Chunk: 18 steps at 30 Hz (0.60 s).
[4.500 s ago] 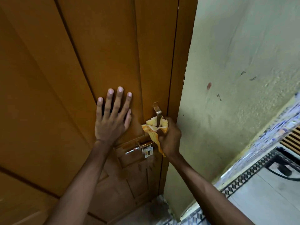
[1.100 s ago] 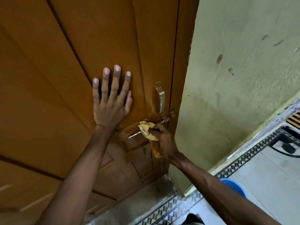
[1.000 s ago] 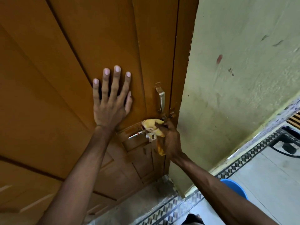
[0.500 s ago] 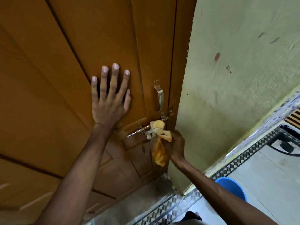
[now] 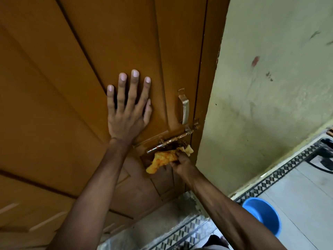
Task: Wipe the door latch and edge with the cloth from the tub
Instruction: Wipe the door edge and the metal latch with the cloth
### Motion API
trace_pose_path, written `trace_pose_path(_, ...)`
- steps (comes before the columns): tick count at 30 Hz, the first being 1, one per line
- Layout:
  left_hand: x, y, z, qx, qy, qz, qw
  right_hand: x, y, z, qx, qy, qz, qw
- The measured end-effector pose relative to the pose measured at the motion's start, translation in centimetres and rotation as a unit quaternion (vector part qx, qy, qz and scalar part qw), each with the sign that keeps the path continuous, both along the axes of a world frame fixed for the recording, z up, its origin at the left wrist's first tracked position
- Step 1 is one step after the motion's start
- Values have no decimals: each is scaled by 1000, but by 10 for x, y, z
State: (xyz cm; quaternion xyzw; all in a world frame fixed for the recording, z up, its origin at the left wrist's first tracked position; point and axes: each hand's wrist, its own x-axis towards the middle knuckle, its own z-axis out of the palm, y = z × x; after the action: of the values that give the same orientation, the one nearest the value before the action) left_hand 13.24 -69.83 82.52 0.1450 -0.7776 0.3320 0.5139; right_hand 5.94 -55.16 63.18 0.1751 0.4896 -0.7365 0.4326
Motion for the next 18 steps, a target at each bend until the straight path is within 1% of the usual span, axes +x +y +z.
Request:
trace_pose_path(2, 0, 0, 0, 0, -2, 2, 1000, -7, -11, -3, -42, -65, 53, 996)
trace_pose_path(3, 0, 0, 0, -1, -4, 2, 1000, -2, -11, 15, -36, -56, 37, 997)
trace_pose_path(5, 0, 0, -1, -2, -5, 2, 1000, 7, -8, 49, 6, -9, -17, 1000)
trace_pose_path(8, -1, -1, -2, -2, -6, 3, 1000, 3, -11, 60, 22, -69, -81, 994)
trace_pose_path(11, -1, -1, -3, -1, -8, 4, 1000, 5, -8, 71, 26, -73, -87, 993)
trace_pose_path(13, -1, -1, -2, -3, -8, 5, 1000, 2, -7, 69, 39, -48, -73, 995)
trace_pose_path(15, -1, -1, -2, -2, -5, 4, 1000, 1, -12, 59, 62, 8, -33, 998)
trace_pose_path(16, -2, 0, -2, -2, -3, 3, 1000, -8, -21, 29, 82, 50, 2, 995)
trace_pose_path(17, -2, 0, -2, -2, -3, 3, 1000, -22, -30, -22, 107, 68, 33, 991)
trace_pose_path(18, -2, 0, -2, -3, -3, 5, 1000, -30, -35, -57, 104, 57, 47, 992)
